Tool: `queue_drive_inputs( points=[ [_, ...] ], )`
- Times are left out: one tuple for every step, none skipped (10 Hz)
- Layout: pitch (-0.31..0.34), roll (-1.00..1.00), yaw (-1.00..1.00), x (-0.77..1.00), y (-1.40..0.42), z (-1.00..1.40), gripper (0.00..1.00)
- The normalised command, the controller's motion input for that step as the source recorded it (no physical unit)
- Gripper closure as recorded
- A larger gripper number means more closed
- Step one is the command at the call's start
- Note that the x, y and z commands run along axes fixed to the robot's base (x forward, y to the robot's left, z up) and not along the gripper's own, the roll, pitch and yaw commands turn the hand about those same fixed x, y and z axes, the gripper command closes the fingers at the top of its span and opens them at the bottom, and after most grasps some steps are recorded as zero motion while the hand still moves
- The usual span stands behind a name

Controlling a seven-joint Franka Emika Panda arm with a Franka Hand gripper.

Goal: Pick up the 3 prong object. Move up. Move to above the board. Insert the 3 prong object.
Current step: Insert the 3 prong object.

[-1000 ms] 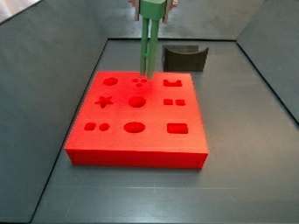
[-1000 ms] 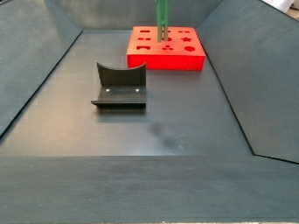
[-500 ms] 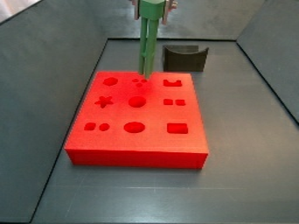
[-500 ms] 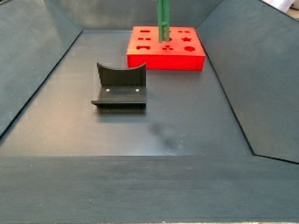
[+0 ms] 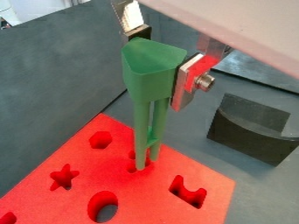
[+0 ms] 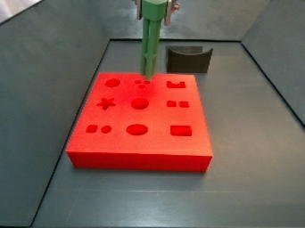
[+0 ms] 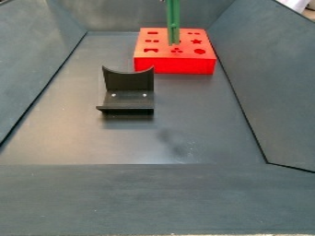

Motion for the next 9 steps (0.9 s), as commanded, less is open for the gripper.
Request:
queue_drive_inputs(
  points=[
    [-0.036,0.05,-0.03,0.00,0.00,-0.24,1.00],
    [0.000,0.03,-0.03,0.00,0.00,-0.14,1.00],
    [0.000,0.01,-0.01,0.00,0.00,-0.05,1.00],
    [0.000,0.00,-0.02,0.00,0.00,-0.01,1.00],
    [0.000,0.00,-0.02,0.00,0.06,0.00,1.00],
    [0.000,0.00,-0.03,0.00,0.01,0.00,1.00],
    [0.000,0.00,-0.03,0.00,0.00,-0.03,1.00],
    [0.000,0.00,-0.04,0.00,0.01,-0.06,1.00],
    [0.000,0.01,-0.05,0.00,0.00,-0.10,1.00]
  ],
)
